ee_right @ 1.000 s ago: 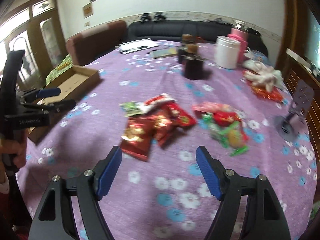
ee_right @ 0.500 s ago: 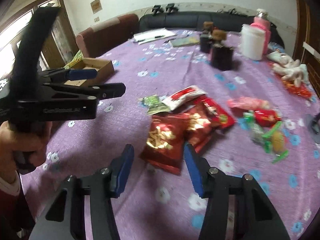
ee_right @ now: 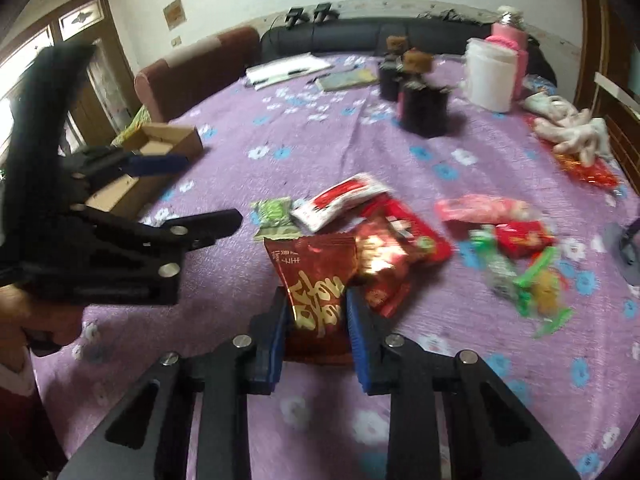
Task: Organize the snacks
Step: 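Grasp the green-wrapped candy with the left tool while the right tool grasps the red foil pack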
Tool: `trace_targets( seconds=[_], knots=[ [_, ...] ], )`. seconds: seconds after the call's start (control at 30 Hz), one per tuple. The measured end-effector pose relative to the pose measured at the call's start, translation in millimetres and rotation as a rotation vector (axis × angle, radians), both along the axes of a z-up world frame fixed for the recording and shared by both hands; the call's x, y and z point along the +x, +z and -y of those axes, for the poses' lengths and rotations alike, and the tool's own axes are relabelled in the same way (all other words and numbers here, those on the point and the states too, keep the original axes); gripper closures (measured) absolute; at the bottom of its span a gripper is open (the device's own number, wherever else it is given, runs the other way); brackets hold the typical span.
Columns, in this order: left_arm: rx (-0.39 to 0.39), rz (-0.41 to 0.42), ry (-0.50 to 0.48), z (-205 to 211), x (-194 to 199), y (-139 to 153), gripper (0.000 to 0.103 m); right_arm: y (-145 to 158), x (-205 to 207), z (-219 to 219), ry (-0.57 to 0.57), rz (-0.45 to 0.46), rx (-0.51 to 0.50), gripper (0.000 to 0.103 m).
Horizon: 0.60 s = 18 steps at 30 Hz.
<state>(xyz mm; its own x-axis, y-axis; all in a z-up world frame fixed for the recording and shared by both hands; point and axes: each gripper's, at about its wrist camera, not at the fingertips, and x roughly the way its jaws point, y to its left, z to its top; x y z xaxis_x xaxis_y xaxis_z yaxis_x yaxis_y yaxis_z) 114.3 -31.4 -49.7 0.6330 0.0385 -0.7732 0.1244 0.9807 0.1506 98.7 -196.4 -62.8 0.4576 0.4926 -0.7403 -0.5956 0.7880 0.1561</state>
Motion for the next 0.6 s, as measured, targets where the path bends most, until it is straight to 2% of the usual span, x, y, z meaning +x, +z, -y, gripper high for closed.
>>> trace_targets(
  seconds=[0.23,0.47,0.57,0.6],
  knots=[
    [-0.058,-0.033,0.127,15,18,-10,0.015,15,-10,47,-0.055,0.023,0.030,0.076],
    [-0.082,-0.079,0.193,23,32,-31,0.015,23,-17,72,-0.071,0.027,0.086,0.076],
    [-0.135,-0.073,0.208,16,32,-38,0.022,25,-19,79,-0.075,0.030,0.105,0.076],
    [-0.131,-0.064,0.216,15,31,-37,0.030,26,-20,81,-0.077,0.031,0.111,0.076]
  ],
)
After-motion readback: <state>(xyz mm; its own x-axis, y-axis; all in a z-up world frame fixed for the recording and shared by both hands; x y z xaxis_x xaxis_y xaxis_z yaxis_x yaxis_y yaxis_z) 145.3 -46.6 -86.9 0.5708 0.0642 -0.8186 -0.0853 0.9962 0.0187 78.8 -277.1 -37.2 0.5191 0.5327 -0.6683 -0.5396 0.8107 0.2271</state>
